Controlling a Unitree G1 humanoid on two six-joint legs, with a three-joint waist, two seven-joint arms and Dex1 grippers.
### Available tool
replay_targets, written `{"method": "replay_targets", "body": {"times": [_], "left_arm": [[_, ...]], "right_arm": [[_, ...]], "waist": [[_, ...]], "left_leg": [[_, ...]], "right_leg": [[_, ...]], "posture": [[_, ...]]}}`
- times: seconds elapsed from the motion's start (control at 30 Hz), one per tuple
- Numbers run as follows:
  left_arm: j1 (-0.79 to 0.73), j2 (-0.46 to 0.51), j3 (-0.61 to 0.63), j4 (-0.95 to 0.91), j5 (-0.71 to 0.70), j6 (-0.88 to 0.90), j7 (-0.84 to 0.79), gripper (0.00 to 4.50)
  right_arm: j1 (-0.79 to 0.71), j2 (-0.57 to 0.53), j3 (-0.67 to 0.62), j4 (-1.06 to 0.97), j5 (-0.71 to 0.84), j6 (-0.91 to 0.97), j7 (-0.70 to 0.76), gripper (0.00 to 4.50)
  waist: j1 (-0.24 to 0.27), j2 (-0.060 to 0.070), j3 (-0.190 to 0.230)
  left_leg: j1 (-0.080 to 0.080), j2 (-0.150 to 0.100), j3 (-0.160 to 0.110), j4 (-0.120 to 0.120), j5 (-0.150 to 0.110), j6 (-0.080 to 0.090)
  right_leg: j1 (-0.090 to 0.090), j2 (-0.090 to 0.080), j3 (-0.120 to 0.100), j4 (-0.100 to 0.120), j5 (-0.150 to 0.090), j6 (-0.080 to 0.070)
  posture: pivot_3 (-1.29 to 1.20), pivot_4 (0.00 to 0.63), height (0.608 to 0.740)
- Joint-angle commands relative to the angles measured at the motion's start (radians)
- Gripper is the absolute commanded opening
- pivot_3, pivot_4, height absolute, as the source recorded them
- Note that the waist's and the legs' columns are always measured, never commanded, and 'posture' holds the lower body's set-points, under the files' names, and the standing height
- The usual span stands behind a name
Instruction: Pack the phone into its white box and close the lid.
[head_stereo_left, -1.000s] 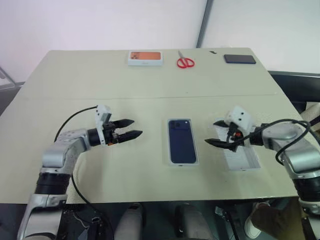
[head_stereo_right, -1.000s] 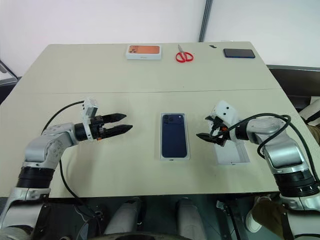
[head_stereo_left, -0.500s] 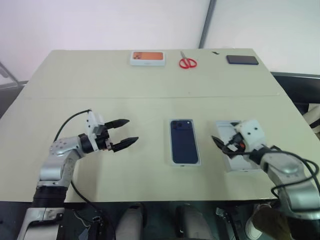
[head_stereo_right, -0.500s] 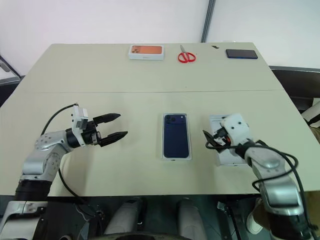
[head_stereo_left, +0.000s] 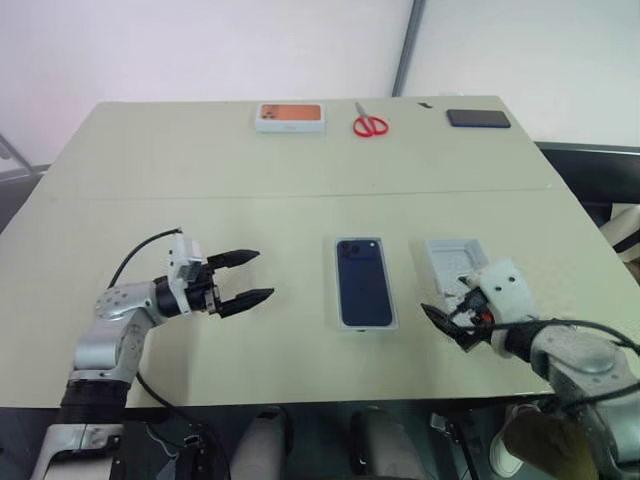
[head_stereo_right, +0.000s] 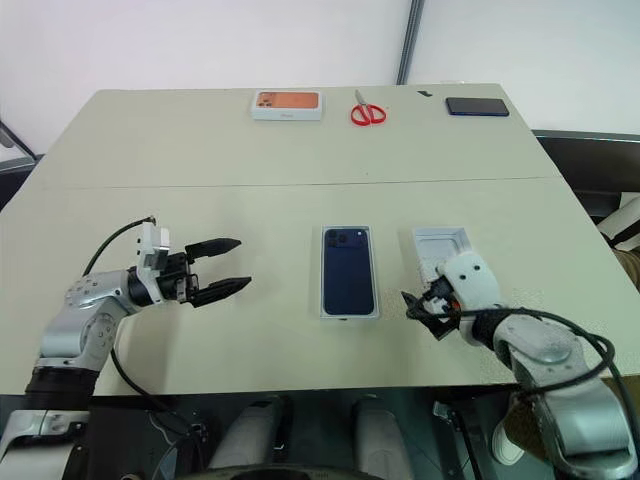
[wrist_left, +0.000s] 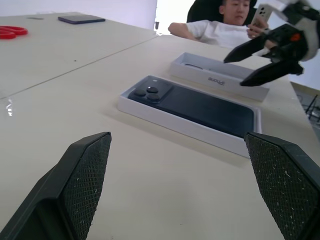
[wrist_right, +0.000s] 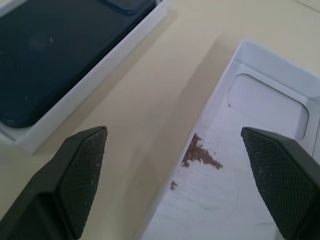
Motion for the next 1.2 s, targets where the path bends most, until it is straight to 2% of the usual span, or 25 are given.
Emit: {"method": "replay_targets", "body": {"times": [0.03,0.13,0.3,0.53,0.63,0.87,1.2], "left_arm": [[0.023,0.016,0.008,-0.062,-0.031,0.020,-0.017,4.47],[0.042,0.021,0.009,-0.085,-0.041,0.032,-0.019,4.47],[0.065,0.031,0.013,-0.107,-0.045,0.035,-0.026,4.47],[0.095,0.044,0.007,-0.118,-0.053,0.035,-0.054,4.47],[0.103,0.054,-0.005,-0.092,-0.031,-0.004,-0.091,4.50],[0.108,0.068,-0.014,-0.037,-0.002,-0.072,-0.157,4.50],[0.094,0.052,-0.016,0.000,0.018,-0.112,-0.149,4.50]], "right_arm": [[-0.077,0.004,-0.010,-0.033,0.054,0.159,-0.023,4.49],[-0.121,0.012,0.000,-0.034,0.074,0.278,-0.046,4.49],[-0.116,-0.026,0.023,-0.034,0.079,0.317,-0.050,4.49],[-0.134,-0.015,0.031,-0.046,0.080,0.354,-0.075,4.49],[-0.125,-0.021,0.048,-0.047,0.070,0.353,-0.091,3.64],[-0.135,0.007,0.047,-0.030,0.075,0.364,-0.121,0.03],[-0.234,0.064,0.006,0.026,0.082,0.368,-0.139,0.03]], "waist": [[0.000,0.000,0.000],[0.000,0.000,0.000],[0.001,0.000,0.000],[-0.001,0.000,0.000],[0.000,0.000,0.000],[-0.001,0.000,0.000],[0.000,0.000,0.000]], "left_leg": [[0.000,0.000,0.000,0.000,0.000,0.000],[0.000,0.000,0.000,0.000,0.000,0.000],[0.000,-0.001,0.000,0.000,0.000,0.001],[0.000,0.000,0.000,0.000,0.000,0.001],[0.000,0.000,0.000,0.000,0.000,0.001],[0.000,0.000,0.001,0.000,0.000,0.001],[0.000,0.000,0.000,0.000,0.000,0.001]], "right_leg": [[0.000,0.000,0.000,0.000,0.000,0.000],[0.000,0.000,0.000,0.000,0.000,0.000],[0.000,-0.001,0.000,0.000,0.000,0.000],[0.000,-0.001,0.000,0.000,0.000,0.000],[0.000,-0.001,0.000,0.000,0.000,0.000],[0.000,-0.001,0.000,-0.001,-0.002,-0.003],[0.000,-0.001,0.000,-0.001,-0.002,-0.002]], "posture": [[0.00,0.150,0.740],[0.00,0.150,0.740],[0.00,0.150,0.740],[0.00,0.150,0.740],[0.00,0.150,0.740],[0.00,0.150,0.740],[0.00,0.150,0.740]]}}
